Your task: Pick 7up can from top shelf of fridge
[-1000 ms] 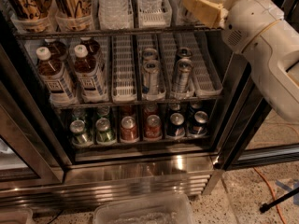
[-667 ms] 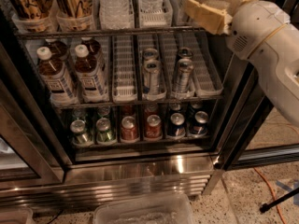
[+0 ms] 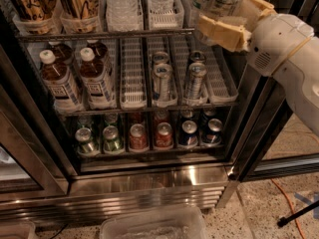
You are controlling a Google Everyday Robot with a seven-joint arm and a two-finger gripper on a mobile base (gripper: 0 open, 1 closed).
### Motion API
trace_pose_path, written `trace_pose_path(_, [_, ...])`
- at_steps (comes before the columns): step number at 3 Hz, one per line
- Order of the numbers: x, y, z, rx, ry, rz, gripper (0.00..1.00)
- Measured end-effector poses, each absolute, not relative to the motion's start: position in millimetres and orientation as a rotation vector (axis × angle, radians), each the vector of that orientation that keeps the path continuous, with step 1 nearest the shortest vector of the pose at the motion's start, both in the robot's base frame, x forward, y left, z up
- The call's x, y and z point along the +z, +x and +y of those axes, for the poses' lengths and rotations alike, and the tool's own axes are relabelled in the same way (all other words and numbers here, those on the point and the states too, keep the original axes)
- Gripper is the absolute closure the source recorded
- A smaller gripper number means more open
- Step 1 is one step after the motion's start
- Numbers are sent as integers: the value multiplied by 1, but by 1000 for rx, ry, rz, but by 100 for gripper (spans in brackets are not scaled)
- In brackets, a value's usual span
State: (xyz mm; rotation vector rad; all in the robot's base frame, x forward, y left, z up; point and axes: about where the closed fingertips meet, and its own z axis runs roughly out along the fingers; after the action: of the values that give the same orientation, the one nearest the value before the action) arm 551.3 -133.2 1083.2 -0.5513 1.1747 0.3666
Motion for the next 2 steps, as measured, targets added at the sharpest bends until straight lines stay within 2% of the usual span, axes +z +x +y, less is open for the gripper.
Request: trace_pose_path(2, [1066,544,-133,377,-611,1213,100])
